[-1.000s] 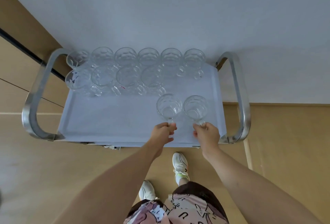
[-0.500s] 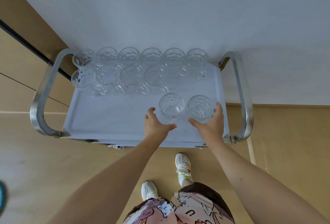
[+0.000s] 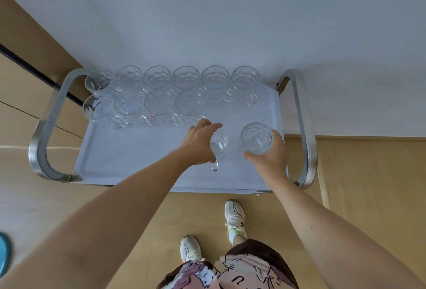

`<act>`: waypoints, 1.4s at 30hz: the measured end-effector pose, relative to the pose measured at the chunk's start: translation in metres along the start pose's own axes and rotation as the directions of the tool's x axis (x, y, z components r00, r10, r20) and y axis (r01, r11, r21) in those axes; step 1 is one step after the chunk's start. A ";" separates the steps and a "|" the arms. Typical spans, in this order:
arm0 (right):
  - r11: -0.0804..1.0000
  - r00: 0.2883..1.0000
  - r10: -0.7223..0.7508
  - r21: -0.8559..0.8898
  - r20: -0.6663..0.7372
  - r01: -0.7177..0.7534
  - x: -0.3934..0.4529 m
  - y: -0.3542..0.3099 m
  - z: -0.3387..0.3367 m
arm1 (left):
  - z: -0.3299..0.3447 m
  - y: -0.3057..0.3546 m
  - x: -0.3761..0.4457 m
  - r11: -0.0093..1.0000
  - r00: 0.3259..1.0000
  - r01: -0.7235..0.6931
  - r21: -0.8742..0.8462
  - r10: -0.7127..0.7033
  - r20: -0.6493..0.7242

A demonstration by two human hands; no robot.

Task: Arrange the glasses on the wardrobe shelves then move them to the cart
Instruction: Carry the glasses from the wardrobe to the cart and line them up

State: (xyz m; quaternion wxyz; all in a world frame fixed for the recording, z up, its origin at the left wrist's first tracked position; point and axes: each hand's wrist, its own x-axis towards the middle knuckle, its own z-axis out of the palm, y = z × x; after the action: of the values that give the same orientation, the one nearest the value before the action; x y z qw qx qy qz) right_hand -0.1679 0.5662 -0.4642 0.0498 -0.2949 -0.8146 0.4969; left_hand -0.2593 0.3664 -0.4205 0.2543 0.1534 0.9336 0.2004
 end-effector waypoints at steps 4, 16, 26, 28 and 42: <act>0.999 1.000 0.003 0.031 0.019 -0.003 0.013 -0.003 -0.006 | 0.002 0.014 0.004 1.000 0.998 0.010 0.015 -0.009 -0.059; 1.000 1.000 -0.019 0.009 0.017 0.019 0.047 -0.015 -0.019 | -0.001 0.063 0.045 0.995 0.973 0.043 0.093 -0.020 -0.231; 0.999 0.996 -0.037 0.012 0.082 0.036 0.069 -0.020 -0.021 | -0.013 0.058 0.078 0.981 0.951 0.079 0.178 -0.020 -0.309; 0.999 0.994 -0.043 0.003 0.096 0.043 0.071 -0.021 -0.020 | -0.015 0.054 0.082 0.978 0.948 0.095 0.184 -0.032 -0.317; 0.998 0.994 -0.049 -0.022 0.098 0.052 0.075 -0.031 -0.007 | -0.015 0.039 0.094 0.972 0.934 0.164 0.167 -0.099 -0.343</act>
State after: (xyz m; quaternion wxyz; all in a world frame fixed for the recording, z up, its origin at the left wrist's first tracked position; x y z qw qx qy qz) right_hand -0.2404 0.6014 -0.4501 0.0188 -0.2502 -0.8293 0.4994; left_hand -0.3377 0.4320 -0.4299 0.0900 0.0782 0.9863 0.1143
